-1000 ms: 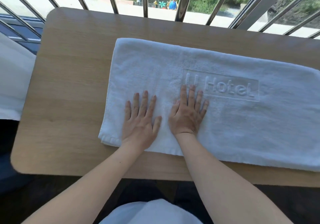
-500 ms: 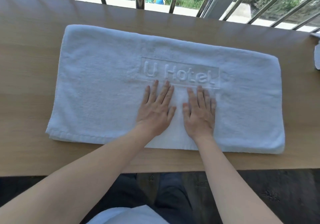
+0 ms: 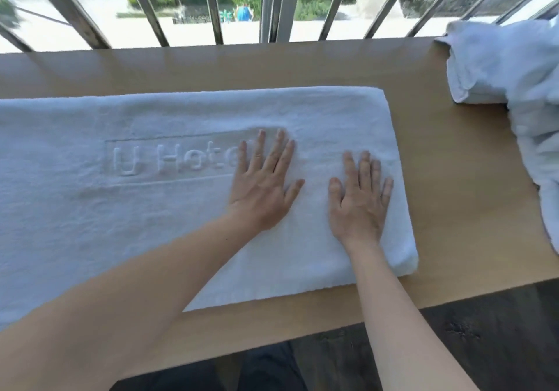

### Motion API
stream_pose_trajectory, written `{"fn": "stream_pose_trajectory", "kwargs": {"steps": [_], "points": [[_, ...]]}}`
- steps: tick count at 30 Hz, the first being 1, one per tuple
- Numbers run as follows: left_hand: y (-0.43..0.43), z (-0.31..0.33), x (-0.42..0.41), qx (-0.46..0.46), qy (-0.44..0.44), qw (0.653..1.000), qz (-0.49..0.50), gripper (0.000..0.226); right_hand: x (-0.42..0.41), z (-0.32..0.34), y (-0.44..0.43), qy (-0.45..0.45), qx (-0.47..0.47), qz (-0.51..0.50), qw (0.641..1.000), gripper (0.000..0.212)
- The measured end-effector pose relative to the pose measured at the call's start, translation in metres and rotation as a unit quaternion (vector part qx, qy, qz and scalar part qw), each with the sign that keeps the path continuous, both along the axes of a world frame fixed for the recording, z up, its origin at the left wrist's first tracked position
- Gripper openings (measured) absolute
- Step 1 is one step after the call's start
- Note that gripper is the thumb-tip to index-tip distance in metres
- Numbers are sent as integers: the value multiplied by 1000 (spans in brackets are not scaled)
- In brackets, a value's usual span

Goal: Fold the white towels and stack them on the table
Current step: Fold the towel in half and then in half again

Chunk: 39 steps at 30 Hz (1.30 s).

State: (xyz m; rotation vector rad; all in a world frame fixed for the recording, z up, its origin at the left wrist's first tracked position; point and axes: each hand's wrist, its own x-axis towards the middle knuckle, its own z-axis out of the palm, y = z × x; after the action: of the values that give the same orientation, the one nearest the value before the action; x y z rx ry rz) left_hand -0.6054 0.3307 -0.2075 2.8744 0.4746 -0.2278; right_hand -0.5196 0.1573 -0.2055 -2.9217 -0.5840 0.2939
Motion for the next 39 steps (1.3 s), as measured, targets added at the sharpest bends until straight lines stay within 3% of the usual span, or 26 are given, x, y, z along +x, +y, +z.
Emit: {"fn": "stream_pose_trajectory", "kwargs": {"steps": [12,18,22,27,31,35,37,39], "points": [[-34,4,186,10,-17,1000,1,69,41,-1,-52,-63,72,31,995,56],[-36,3,223,-18,-59,998,7,69,31,-4,-81,-131,132,-100,977,49],[-36,5,232,-41,-141,989,1,57,18,-1,-99,-93,132,-186,969,46],[-36,4,235,-62,-156,986,-8,61,2,-2,-116,-83,109,-179,974,29],[-41,9,234,-148,-185,971,25,66,-2,7,-117,-60,188,-167,966,26],[-43,24,224,-234,-181,955,31,50,-8,16,-110,-20,253,-162,954,17],[-41,32,217,-257,-178,950,15,47,-10,20,-106,19,292,-200,935,19],[-38,40,210,-281,-186,942,5,47,-8,23,-103,80,351,-297,884,21]]}}
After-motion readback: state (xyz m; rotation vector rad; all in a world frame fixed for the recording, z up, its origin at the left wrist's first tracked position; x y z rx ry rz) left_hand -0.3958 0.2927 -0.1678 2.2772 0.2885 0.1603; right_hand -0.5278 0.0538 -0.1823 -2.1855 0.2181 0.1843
